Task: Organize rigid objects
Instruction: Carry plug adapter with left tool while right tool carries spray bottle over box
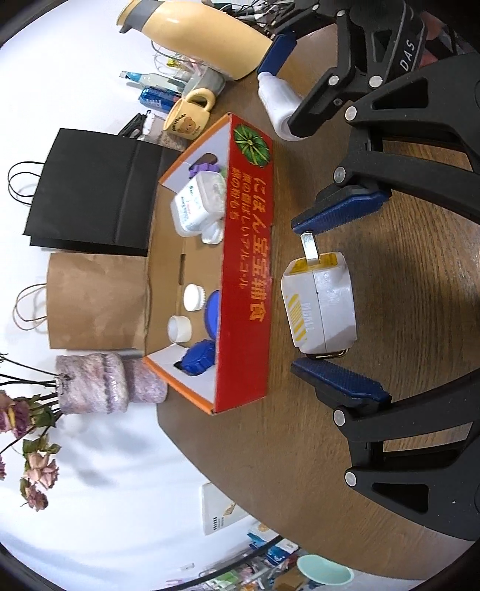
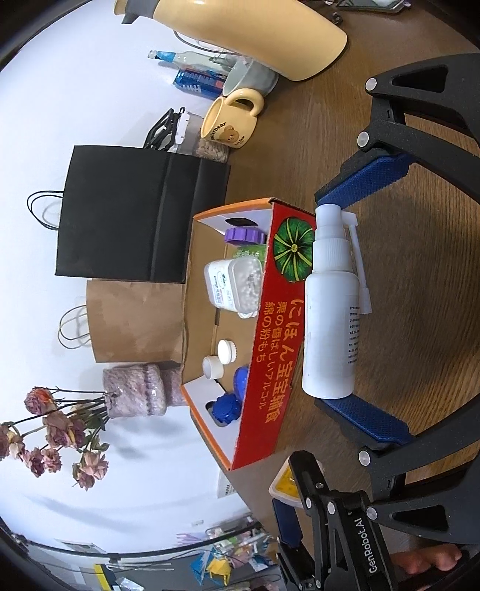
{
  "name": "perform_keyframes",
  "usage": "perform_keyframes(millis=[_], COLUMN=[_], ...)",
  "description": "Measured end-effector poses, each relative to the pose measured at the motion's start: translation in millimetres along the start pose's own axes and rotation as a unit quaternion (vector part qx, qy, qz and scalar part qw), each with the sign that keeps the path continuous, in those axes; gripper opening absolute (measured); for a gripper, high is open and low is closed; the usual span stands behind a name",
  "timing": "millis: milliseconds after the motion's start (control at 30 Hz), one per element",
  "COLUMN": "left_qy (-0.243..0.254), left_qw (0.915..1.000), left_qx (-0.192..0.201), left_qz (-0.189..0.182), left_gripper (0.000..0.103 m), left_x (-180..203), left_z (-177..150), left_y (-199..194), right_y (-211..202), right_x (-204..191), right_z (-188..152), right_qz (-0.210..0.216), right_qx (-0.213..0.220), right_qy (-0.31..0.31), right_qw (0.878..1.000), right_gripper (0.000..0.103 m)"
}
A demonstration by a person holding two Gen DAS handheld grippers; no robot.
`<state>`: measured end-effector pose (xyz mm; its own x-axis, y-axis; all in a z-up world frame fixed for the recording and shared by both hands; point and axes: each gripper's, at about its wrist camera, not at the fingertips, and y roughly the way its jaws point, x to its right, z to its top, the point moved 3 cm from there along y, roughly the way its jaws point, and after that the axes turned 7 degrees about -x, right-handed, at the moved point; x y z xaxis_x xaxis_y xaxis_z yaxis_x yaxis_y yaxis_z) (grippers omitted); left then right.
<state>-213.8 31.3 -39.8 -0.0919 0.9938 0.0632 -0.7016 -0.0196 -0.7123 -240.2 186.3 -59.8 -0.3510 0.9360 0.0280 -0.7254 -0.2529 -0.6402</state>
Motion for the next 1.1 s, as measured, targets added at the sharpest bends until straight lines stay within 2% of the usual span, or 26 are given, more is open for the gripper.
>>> perform_keyframes(millis=[600,1100], left_qy=[-0.015,-0.040], left_qw=[0.9990,0.9974], left_qx=[0.040,0.059], left_qz=[-0.009,-0.008], left_gripper=[0.065,0.065], left_x=[-1.4,-3.5], left_z=[39.9,80.9], left_y=[-13.5,4.8], right_y=[-0.1,27.0], right_x=[2.2,11.6], right_z=[37.2,70.4], right_qz=[-0.002,-0.001], right_qx=[0.028,0.035], right_qy=[0.016,0.028], right_qw=[0.999,0.999], right_gripper=[0.100,0.100])
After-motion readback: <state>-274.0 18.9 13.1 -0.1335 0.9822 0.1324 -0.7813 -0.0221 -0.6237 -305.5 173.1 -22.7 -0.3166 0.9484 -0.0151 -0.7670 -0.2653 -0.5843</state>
